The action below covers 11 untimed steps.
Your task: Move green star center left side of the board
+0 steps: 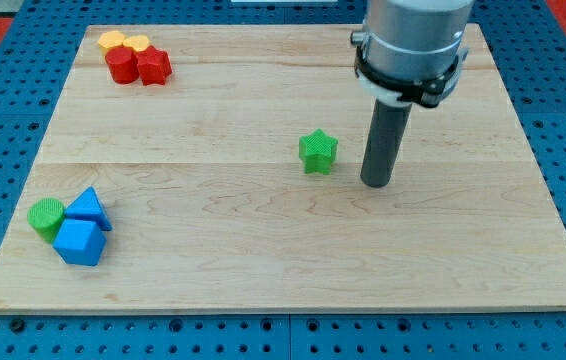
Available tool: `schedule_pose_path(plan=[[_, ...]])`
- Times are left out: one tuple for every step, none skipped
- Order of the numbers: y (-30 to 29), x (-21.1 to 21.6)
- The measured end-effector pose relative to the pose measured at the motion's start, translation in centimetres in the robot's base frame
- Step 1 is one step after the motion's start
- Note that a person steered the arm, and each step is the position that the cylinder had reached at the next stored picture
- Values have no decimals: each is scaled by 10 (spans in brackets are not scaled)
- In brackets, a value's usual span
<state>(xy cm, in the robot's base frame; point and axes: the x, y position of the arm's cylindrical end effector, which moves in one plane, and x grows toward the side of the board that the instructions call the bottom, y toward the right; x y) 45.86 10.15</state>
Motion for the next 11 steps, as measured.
schedule_pose_path(plan=[[-32, -14], [-67, -26], [-88, -43], [-90, -60], [-112, -64], [-164, -64], [-218, -65], [-228, -83], [-252, -85], [-290, -85], [-301, -91]])
